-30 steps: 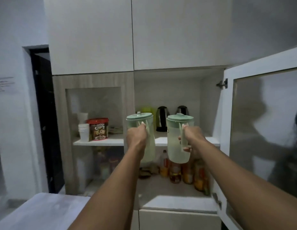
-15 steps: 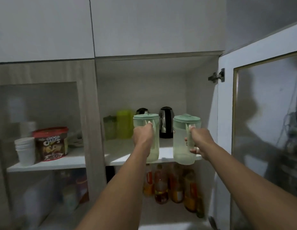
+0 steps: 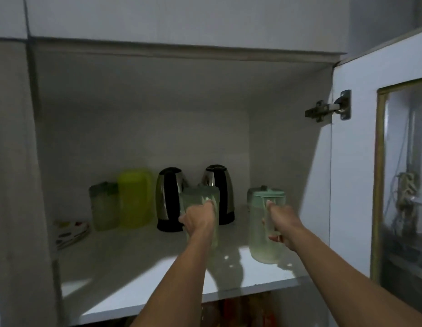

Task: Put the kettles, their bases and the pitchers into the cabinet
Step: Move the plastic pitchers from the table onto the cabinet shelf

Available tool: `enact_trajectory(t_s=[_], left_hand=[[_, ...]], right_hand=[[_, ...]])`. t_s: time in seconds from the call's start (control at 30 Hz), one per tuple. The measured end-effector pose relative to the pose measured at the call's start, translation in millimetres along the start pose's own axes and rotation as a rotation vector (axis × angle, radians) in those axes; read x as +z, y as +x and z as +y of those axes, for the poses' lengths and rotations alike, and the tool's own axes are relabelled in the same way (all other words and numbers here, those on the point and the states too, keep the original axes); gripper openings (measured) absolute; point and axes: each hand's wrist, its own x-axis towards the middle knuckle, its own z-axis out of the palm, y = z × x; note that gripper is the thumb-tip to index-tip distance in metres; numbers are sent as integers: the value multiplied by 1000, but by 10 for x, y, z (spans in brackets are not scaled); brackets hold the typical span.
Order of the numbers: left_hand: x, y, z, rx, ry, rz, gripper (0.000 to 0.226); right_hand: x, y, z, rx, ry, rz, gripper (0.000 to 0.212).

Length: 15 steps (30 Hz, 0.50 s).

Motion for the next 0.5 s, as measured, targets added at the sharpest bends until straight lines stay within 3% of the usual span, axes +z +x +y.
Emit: enact_trajectory(t_s=[0.23,0.33,0.5], left_hand=[[422,712,-47,-52,179,31,49],[659,983,-41,-85,168,63,52],[962,1244,-129,64,148,23,39]], right_hand=[[268,1006,60,8,-94,-12,30],[399,1340,65,20,-84,-11,36],[491,1771,107,44,-91,-17,47]])
